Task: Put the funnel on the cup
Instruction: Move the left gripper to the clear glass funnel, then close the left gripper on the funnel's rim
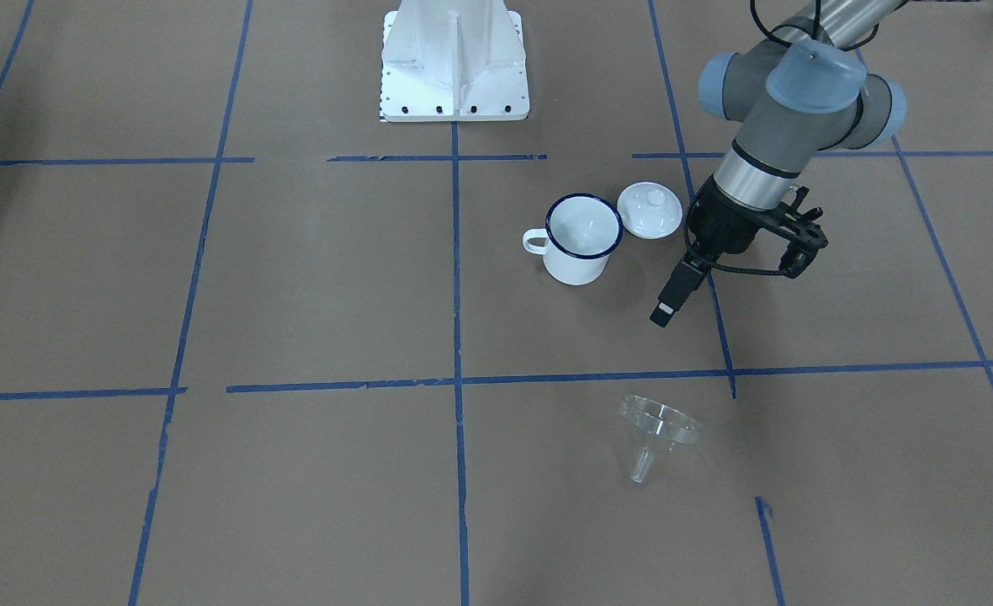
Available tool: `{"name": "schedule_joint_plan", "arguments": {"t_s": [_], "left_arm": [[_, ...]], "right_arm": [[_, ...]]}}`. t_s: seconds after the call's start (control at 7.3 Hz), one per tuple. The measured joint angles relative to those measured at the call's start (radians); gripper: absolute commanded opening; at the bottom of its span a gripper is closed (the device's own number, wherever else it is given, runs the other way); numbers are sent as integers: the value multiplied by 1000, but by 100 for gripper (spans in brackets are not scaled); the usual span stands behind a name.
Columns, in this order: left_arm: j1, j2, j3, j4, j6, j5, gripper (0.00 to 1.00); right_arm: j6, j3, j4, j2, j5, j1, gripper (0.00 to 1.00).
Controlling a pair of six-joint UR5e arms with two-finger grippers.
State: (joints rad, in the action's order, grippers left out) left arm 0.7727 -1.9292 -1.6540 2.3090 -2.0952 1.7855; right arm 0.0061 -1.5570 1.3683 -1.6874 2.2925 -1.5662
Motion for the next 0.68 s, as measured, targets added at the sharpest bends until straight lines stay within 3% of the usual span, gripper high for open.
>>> {"name": "schedule_joint_plan", "arguments": {"t_s": [0.27, 0.68], "left_arm": [[-34, -44, 169, 249, -137, -165, 100], [-49, -106, 287, 326, -168, -275, 88]], "right_arm": [[0, 0, 0, 0, 1, 0, 100], [0, 0, 0, 0, 1, 0, 100]]}}
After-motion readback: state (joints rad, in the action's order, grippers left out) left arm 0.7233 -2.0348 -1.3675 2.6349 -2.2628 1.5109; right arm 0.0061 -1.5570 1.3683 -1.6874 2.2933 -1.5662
